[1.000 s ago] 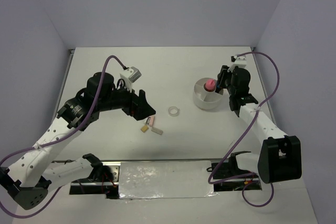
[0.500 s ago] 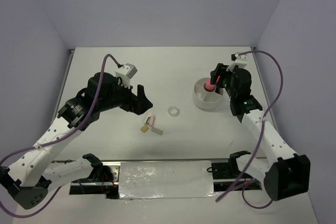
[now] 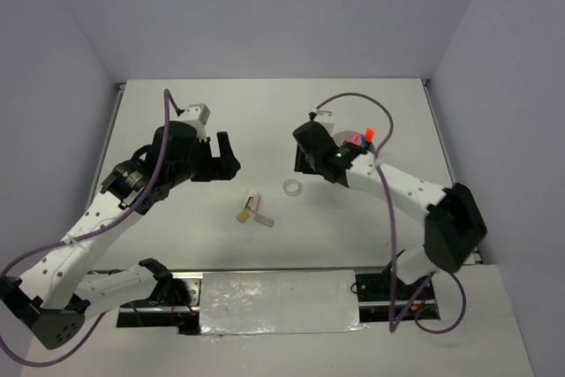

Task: Sort the stationery into containers
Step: Place the pen in the storage box, then pick up the stationery from the center of the board.

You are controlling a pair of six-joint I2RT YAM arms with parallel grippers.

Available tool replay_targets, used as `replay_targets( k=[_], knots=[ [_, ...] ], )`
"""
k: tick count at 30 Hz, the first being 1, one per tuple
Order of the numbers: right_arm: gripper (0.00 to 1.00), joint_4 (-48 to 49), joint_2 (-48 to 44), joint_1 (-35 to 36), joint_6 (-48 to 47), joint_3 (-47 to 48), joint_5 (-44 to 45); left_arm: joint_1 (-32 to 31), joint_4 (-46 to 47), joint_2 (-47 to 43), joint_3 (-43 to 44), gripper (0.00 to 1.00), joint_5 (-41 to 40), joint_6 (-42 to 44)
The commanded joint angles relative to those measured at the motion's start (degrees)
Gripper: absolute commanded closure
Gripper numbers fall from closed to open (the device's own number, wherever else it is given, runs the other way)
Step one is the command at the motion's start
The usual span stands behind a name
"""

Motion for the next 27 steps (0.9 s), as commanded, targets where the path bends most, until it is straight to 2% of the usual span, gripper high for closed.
replay_targets(
  k=[1, 6, 10, 19, 22, 23, 27],
  knots=[
    [0.54, -12.01, 7.87, 1.15, 7.04, 7.95, 1.57, 0.38, -0.05, 1.59, 2.23, 0.01, 2.38, 0.09],
    [0.53, -13.26, 16.93, 1.24, 9.16, 11.65, -3.6, 0.91, -1.19, 4.49, 4.25, 0.01, 4.32, 3.51],
    [0.54, -14.57, 20.97, 1.33, 11.26, 11.83, -3.36, 1.35, -2.33, 5.72, 5.22, 0.01, 5.1, 5.27],
    [0.56, -7.2, 24.67, 1.33, 11.62, 6.47, -6.51, 2.58, -1.63, 6.6, 3.47, 0.01, 8.1, 7.12],
    [0.57, -6.75, 26.96, 1.33, 11.62, 7.51, -6.08, 3.02, -0.06, 6.34, 2.24, 0.01, 10.2, 8.0],
    [0.59, -6.57, 27.92, 0.98, 11.62, 7.61, -6.16, 3.28, 0.3, 6.25, 1.45, 0.01, 10.81, 8.26],
    [0.78, -5.44, 27.32, 0.98, 12.32, 7.17, -6.34, 3.72, 1.18, 5.99, -0.05, 0.01, 11.7, 8.18]
  ],
)
